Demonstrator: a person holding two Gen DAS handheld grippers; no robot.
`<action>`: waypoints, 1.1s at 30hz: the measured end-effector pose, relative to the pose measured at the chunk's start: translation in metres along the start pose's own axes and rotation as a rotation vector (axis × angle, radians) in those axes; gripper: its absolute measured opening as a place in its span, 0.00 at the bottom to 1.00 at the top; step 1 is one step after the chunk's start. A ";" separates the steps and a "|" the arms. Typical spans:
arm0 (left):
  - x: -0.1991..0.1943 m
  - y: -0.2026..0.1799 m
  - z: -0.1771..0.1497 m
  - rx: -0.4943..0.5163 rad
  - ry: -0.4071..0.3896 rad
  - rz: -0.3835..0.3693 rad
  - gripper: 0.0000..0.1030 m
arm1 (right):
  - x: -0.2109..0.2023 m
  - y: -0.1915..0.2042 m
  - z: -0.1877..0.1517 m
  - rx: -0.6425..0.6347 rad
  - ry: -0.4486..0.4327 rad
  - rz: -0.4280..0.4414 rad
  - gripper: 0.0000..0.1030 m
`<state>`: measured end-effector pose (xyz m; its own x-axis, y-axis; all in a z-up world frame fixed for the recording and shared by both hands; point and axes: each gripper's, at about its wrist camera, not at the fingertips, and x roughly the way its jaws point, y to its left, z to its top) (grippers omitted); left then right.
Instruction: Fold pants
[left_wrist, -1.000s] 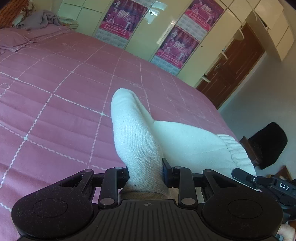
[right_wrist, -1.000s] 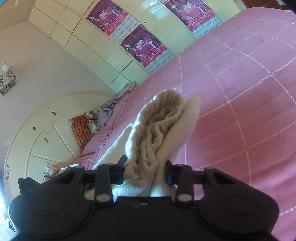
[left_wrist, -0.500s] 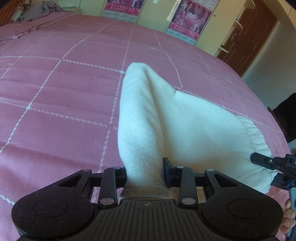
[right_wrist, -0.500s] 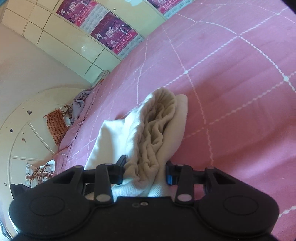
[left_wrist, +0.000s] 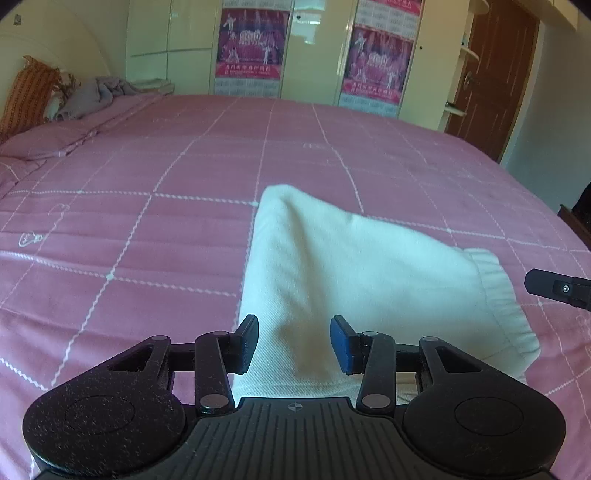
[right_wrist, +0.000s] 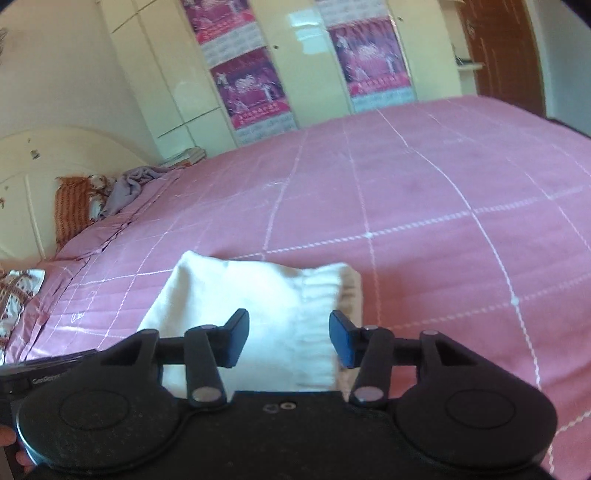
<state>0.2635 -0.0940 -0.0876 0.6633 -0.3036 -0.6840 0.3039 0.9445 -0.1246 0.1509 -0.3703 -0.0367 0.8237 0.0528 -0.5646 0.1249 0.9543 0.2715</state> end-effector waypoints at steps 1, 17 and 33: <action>0.004 -0.002 -0.003 0.005 0.030 0.009 0.41 | 0.001 0.011 -0.001 -0.047 0.002 0.007 0.45; 0.009 -0.021 -0.022 0.105 0.077 0.149 0.83 | 0.033 0.016 -0.041 -0.096 0.213 -0.139 0.41; -0.022 -0.023 -0.025 0.077 0.110 0.161 1.00 | -0.009 0.045 -0.050 -0.074 0.174 -0.111 0.61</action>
<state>0.2247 -0.1061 -0.0878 0.6305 -0.1296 -0.7653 0.2541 0.9661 0.0458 0.1214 -0.3127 -0.0584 0.6986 -0.0097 -0.7154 0.1628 0.9758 0.1458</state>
